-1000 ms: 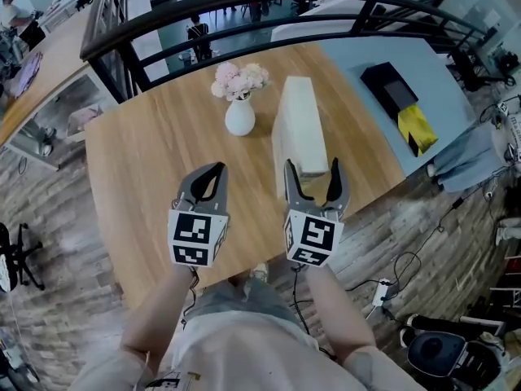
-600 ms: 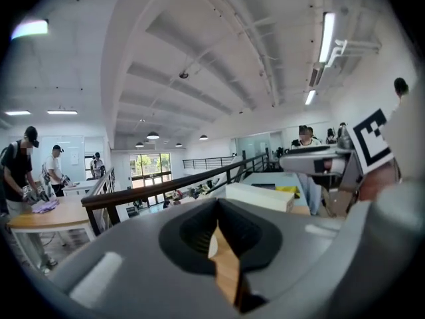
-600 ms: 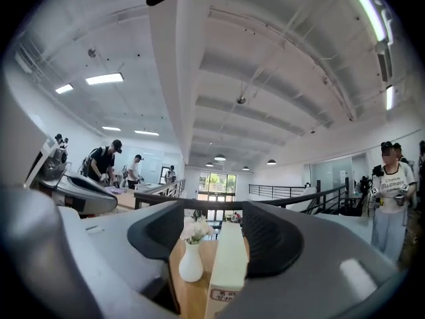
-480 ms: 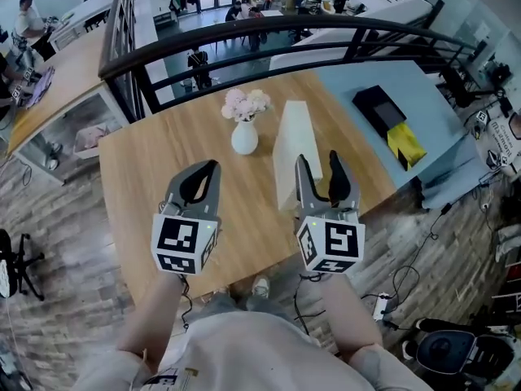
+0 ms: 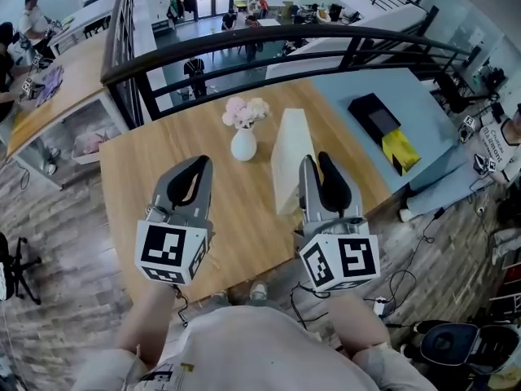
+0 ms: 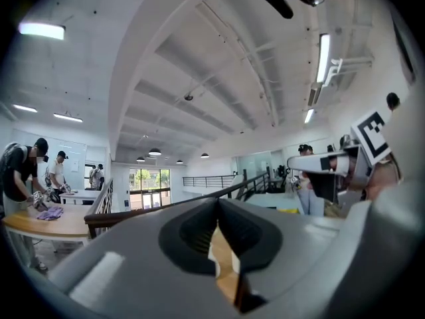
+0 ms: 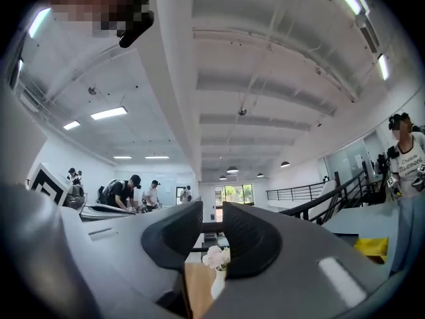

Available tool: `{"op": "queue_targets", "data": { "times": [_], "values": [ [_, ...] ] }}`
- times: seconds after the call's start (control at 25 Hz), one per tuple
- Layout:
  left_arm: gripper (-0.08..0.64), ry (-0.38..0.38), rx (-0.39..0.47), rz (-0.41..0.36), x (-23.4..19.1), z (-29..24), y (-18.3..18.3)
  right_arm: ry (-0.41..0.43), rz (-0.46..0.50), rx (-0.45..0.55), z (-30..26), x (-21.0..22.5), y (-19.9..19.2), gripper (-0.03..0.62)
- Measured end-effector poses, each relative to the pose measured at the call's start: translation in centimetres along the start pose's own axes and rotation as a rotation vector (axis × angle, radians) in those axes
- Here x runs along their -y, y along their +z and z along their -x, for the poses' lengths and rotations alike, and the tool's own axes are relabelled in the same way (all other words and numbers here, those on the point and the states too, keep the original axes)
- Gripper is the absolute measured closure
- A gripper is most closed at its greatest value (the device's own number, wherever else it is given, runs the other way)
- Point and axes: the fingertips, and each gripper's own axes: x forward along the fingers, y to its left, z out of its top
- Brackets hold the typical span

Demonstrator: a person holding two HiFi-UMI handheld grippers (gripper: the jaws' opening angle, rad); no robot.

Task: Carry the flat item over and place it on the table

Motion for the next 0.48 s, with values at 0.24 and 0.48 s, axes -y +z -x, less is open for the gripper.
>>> {"op": "queue_targets", "data": {
  "times": [0.24, 0.48],
  "values": [
    [0.558, -0.003, 0.002, 0.006, -0.3, 1.1, 0.1, 0.057, 0.012, -0.012, 0.7, -2.6, -0.6, 0.553],
    [0.558, -0.029, -0.035, 0.000, 0.6, 1.7, -1.8, 0.114, -0.029, -0.055, 2.0, -3.8, -2.4, 0.594]
  ]
}}
